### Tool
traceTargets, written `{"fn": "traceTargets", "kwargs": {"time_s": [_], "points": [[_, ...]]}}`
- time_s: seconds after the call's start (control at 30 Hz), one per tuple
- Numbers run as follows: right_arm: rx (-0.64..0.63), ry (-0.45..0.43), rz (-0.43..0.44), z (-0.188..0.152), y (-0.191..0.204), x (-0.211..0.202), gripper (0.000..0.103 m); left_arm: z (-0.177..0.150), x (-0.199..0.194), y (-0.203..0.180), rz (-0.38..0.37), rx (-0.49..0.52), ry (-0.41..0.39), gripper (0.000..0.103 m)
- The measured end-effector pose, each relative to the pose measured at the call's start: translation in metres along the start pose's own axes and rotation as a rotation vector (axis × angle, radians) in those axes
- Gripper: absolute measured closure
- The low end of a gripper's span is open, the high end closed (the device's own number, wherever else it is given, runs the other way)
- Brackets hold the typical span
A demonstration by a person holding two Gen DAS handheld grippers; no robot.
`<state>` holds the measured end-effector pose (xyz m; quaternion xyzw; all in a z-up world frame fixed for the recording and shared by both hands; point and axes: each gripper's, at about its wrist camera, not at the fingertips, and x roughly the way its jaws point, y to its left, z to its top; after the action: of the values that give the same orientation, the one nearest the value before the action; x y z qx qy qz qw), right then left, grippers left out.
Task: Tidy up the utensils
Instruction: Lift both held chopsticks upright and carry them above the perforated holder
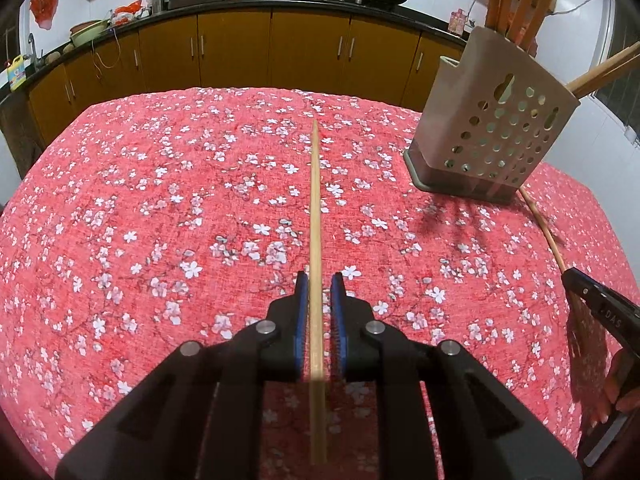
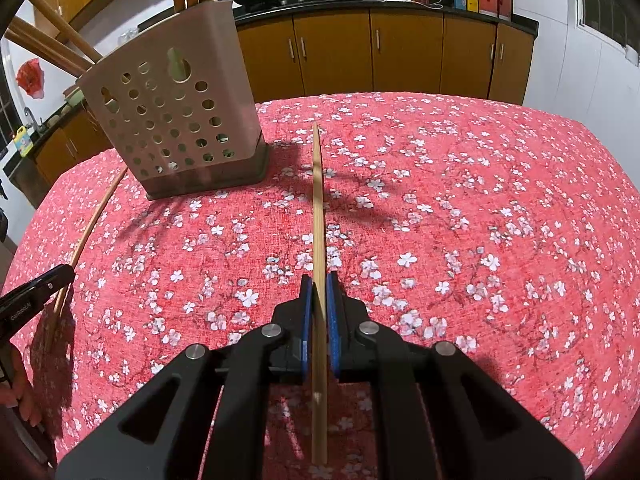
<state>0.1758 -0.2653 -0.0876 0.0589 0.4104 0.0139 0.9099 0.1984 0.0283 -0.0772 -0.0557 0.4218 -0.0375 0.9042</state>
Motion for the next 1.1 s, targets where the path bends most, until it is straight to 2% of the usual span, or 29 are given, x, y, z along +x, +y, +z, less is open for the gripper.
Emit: {"fn": "traceTargets", "kwargs": {"time_s": [0.23,0.43,0.67,0.77,1.1], "points": [[-0.008,0.0,-0.014,-0.001,0.002,-0.002,0.094,0.0,0.001,0.001,0.004,0.004,0.001,0.089],[-0.004,0.0,-0.01,-0.004,0.001,-0.004,0.094,-0.008,-0.006,-0.007,0.035,0.044,0.004,0.089],[-0.006,0.0,-0.007,-0.003,0.003,-0.006,0.095,-0.008,-0.006,-0.01,0.049,0.062,0.008,0.095],[0.009,-0.037,0.002,0.0,0.0,-0.019,0.095,-0.006,-0.008,-0.01,0.033,0.057,0.014,0.095],[0.023,-0.154,-0.003,0.015,-0.01,-0.062,0.095,0.009,-0.035,-0.002,0.017,0.037,-0.055,0.095]]}}
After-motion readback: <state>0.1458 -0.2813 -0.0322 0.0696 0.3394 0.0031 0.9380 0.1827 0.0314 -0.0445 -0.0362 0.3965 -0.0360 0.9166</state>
